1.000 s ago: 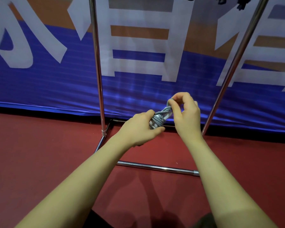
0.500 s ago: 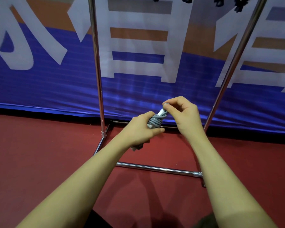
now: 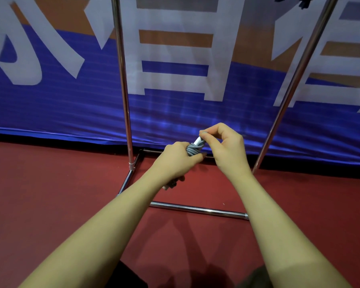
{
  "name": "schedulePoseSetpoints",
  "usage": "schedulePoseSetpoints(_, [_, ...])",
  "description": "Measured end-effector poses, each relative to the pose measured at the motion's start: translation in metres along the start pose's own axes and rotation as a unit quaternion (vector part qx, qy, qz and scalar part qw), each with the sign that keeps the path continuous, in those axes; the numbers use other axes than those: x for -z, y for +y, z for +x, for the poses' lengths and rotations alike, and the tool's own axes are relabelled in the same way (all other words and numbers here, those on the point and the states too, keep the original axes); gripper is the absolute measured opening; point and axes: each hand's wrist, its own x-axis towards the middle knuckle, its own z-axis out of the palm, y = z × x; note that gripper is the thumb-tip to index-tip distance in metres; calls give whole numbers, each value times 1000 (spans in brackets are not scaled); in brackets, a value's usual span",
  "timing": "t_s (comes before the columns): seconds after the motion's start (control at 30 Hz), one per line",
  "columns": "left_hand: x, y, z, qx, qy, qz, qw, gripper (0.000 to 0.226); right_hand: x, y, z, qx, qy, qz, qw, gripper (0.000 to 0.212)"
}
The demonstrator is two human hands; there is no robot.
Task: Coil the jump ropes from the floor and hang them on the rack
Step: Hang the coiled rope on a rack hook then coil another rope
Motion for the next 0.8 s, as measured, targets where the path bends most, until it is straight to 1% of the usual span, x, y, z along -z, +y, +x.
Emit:
schedulePoseSetpoints(0.17, [1,-4,3,18,-33,-18,999,27,-4,1,-1,9,3,-15,1000,9])
schedulePoseSetpoints(0.33, [2,-5,3,20,-69,0,997,27,-4,5,3,-36,15,4,999,11])
schedulePoseSetpoints(0.47, [4,-1,0,5,-79,48,996,23,-4,6,5,-66,24,34,997,13])
schedulePoseSetpoints(0.57, [4,-1,-1,-1,-80,84,993,24,-5,4,5,-75,15,48,996,17])
schedulePoseSetpoints(0.7, [0,-2,-1,-3,-83,96,992,23,-7,0,5,-73,-13,38,996,14])
schedulePoseSetpoints(0.8, [-1,0,-1,-10,-85,92,992,23,-4,-2,6,-77,-10,46,996,17])
